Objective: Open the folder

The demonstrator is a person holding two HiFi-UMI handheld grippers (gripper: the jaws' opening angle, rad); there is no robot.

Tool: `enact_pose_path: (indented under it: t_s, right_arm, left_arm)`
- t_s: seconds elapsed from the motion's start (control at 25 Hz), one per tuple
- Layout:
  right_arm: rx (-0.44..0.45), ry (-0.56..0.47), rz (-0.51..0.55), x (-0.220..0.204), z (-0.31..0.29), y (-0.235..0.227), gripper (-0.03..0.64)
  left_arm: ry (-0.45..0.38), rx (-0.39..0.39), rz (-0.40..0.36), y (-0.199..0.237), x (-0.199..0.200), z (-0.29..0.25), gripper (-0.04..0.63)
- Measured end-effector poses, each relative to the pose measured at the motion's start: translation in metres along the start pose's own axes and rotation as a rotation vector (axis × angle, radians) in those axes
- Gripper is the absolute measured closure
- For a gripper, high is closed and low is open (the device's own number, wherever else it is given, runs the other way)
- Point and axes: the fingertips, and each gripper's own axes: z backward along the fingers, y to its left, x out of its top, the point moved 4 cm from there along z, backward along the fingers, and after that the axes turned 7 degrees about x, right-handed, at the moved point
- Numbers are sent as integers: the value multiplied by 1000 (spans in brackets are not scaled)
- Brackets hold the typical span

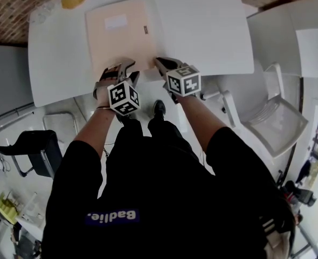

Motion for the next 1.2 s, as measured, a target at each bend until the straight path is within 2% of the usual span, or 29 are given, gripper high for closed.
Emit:
enact_pose_path:
  t_s: [0.2, 0.6, 0.72, 0.92, 1.2]
  right_arm:
    - [-3, 15, 15, 1, 0, 1, 589]
    - [-24, 31, 49, -1, 1, 1, 589]
    - [-28, 40, 59, -3, 1, 2, 589]
    - [-35, 52, 90, -3, 0, 5, 589]
    - [-57, 73, 114, -3, 1, 1, 589]
  left_arm:
    - [-15, -19, -23, 1, 2, 3, 476]
    - [-68, -8, 41, 10, 7, 20, 554]
    - [-91, 2, 97, 14, 7, 26, 566]
    - [-158, 49, 257, 29, 8, 41, 572]
    - [-254, 125, 435, 45, 4, 68, 575]
